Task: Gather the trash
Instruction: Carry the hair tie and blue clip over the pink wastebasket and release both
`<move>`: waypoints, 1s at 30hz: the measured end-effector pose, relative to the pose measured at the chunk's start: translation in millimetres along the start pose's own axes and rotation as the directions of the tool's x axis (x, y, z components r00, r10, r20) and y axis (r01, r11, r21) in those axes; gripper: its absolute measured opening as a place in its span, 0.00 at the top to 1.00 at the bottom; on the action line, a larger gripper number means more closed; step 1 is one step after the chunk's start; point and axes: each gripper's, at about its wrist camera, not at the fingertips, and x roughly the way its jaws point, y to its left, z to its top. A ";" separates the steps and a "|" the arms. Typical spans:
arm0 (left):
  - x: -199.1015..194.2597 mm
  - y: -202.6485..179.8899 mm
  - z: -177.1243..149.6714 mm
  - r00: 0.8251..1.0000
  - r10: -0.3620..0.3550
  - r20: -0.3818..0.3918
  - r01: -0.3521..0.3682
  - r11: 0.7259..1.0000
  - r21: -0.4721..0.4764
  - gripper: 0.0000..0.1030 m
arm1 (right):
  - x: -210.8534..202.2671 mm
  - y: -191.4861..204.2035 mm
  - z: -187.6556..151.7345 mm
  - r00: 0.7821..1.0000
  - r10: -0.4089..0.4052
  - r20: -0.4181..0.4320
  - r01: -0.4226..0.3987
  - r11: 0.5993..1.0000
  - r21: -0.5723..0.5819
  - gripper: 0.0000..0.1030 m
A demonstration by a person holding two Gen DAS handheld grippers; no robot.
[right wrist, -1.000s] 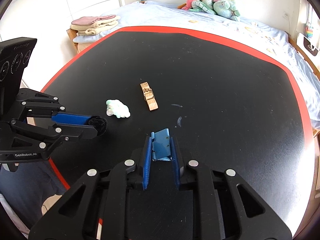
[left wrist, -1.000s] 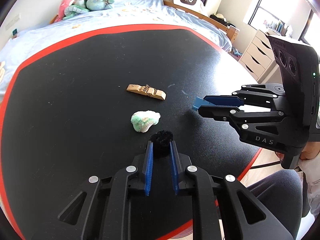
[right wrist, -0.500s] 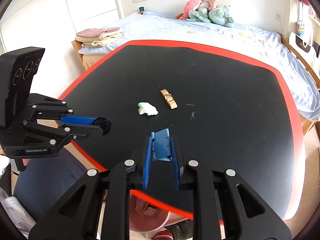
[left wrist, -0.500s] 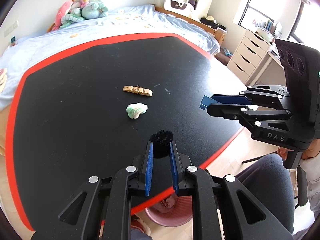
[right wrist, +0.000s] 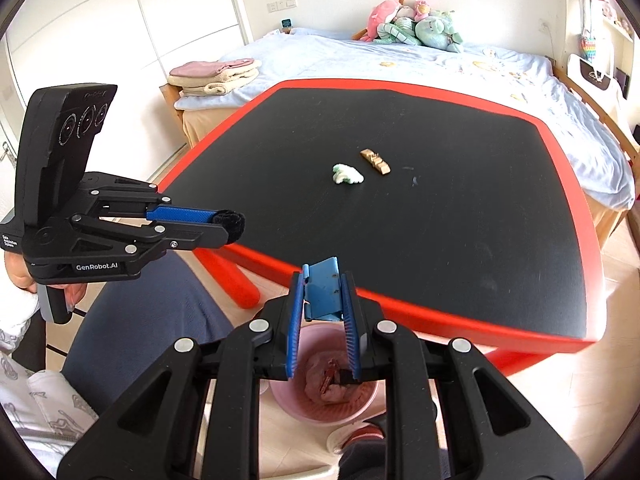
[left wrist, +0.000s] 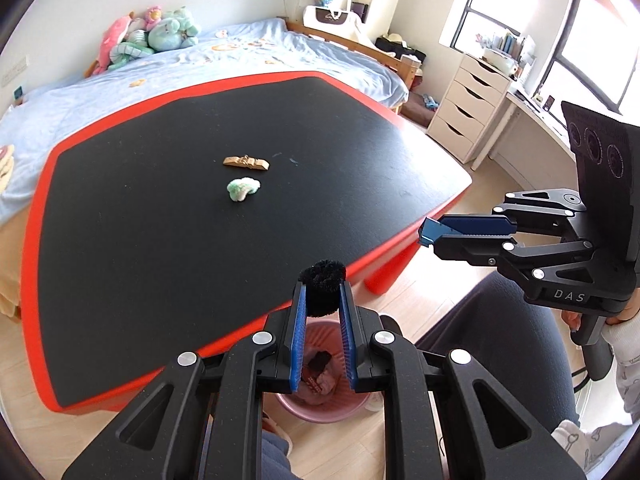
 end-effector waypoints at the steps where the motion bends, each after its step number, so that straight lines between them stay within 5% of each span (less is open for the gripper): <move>1: -1.8 -2.1 -2.8 1.000 -0.005 -0.001 0.005 1.000 0.002 0.85 | -2.8 2.9 -4.2 1.000 0.002 -0.001 -0.002 1.000 0.004 0.82; 30: -5.0 -24.1 -33.2 0.998 -0.048 -0.036 0.049 0.998 0.029 0.84 | -7.8 21.8 -41.4 0.999 0.033 -0.039 -0.032 0.999 0.044 0.82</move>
